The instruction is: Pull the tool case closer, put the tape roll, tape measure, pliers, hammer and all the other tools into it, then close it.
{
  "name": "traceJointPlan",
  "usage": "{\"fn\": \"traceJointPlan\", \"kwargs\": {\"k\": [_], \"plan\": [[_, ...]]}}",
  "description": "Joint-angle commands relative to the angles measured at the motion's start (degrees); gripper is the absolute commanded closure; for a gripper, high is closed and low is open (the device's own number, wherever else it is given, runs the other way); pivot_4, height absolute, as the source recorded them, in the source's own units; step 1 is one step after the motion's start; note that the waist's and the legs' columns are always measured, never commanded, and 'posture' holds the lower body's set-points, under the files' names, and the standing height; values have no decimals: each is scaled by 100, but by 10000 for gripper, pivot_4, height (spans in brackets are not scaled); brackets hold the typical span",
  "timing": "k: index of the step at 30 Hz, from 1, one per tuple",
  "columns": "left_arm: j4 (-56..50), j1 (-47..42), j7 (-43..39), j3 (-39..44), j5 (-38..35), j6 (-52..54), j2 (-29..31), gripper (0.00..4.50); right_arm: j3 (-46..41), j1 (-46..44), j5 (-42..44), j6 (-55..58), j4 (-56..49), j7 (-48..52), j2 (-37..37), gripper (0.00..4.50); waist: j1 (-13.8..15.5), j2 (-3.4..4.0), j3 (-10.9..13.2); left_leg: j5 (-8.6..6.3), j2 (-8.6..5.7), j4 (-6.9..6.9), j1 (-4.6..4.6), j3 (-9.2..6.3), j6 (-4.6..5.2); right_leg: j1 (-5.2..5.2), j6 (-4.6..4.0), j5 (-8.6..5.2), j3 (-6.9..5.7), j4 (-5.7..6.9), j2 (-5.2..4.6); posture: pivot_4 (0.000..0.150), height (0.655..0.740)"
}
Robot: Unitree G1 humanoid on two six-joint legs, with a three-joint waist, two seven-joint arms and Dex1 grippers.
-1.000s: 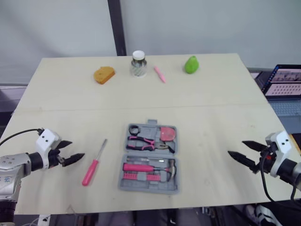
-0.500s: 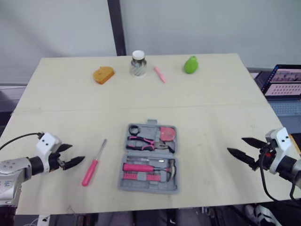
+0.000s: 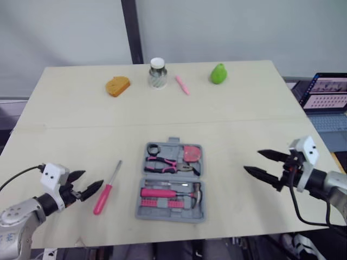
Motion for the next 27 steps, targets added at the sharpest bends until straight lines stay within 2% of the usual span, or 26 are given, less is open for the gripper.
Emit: {"fn": "traceJointPlan", "kwargs": {"k": [1, 5, 10, 16, 27], "plan": [[-575, 298, 389, -139, 159, -116, -265, 486, 351, -542, 285, 158, -441, 153, -124, 0, 10, -6, 0, -1, 0, 2, -2, 1, -1, -3, 0, 0, 1, -1, 0, 1500, 7400], [-867, 602, 651, -324, 320, -388, -620, 486, 858, -1260, 436, 309, -528, 279, -111, 0, 46, -15, -1, -5, 2, 9, -9, 0, 0, -6, -1, 0, 1, -3, 2, 1500, 7400], [-1015, 850, 949, -477, 526, -465, -840, 486, 1132, -1704, 514, 381, -476, 410, -154, 0, 66, -16, -1, -14, 1, 20, -13, 4, 6, -10, -1, 0, 4, -5, 1, 1500, 7400], [-1152, 778, 1352, -710, 668, -246, -1009, 486, 1265, -1756, 504, 384, -477, 425, -97, 0, 133, -16, -2, -15, 1, 27, -16, 5, 8, -10, -2, 1, 6, -6, 1, 1500, 7400], [-749, 268, 1543, -995, 966, 87, -816, 486, 1246, -1706, 527, 359, -518, 401, -63, 0, 149, -16, -2, -17, 2, 31, -19, 6, 9, -13, -2, 1, 5, -6, 2, 1500, 7400]]}}
